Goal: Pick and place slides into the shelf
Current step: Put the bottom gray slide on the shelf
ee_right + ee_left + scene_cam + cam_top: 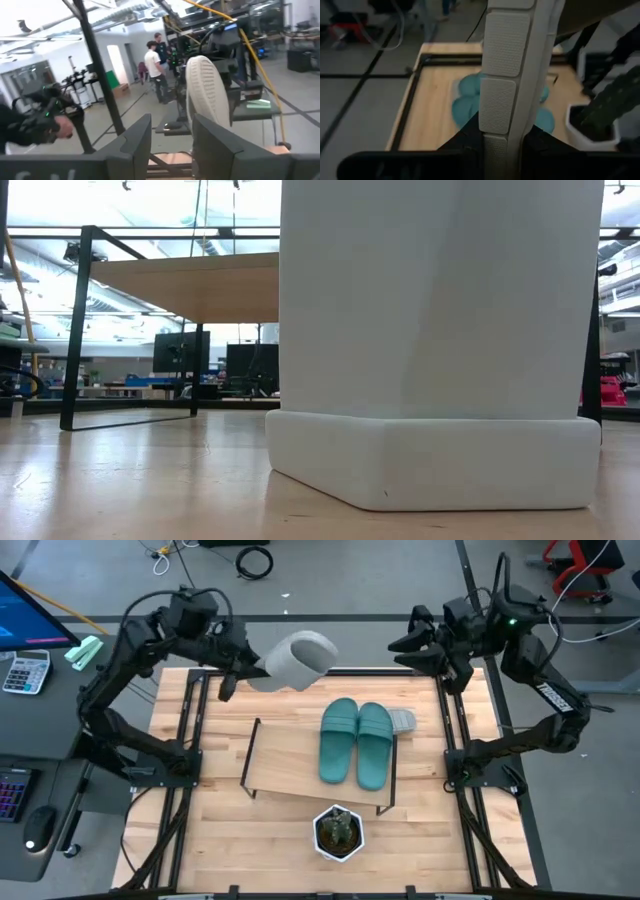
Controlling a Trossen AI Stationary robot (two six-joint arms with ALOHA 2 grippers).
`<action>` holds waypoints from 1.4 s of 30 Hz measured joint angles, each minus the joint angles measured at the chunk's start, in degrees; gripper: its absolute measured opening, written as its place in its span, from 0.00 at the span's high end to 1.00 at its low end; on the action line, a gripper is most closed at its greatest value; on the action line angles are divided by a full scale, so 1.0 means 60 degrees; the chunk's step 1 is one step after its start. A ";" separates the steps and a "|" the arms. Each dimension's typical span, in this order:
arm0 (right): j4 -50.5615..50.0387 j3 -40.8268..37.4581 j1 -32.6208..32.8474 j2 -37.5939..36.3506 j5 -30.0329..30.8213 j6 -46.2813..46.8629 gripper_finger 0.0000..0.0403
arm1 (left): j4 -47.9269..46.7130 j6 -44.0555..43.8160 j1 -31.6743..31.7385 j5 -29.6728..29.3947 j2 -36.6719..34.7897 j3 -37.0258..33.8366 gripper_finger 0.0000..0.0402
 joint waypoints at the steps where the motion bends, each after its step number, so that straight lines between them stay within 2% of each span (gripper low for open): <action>1: 0.0004 0.0000 -0.0043 0.0045 -0.0048 -0.0081 0.63 | -0.0437 0.0121 -0.0138 -0.0340 0.0127 0.0379 0.83; 6: -0.0043 -0.0004 -0.0188 0.0347 -0.0048 -0.0557 0.63 | -0.2748 0.0601 -0.0986 -0.2311 0.0951 0.1838 0.83; 10: -0.0001 -0.0004 -0.0183 0.0576 -0.0251 -0.0776 0.63 | -0.4470 0.0685 -0.1487 -0.3428 0.1631 0.2501 0.83; 14: -0.0558 -0.0004 -0.0156 0.0885 -0.0251 -0.1314 0.63 | -0.4464 0.0657 -0.1946 -0.3895 0.2041 0.2464 0.83; 21: -0.2615 -0.0007 0.0193 0.1634 0.0474 -0.2931 0.63 | -0.4472 0.0840 -0.2327 -0.5045 0.2705 0.2471 0.83; 36: -0.2557 -0.0007 0.0932 0.2642 0.1112 -0.3062 0.59 | -0.4479 0.1164 -0.2262 -0.6199 0.3375 0.2467 0.83; 42: -0.2529 -0.0007 0.1097 0.2993 0.1810 -0.4198 0.50 | -0.4479 0.1086 -0.2160 -0.6199 0.3366 0.2468 0.83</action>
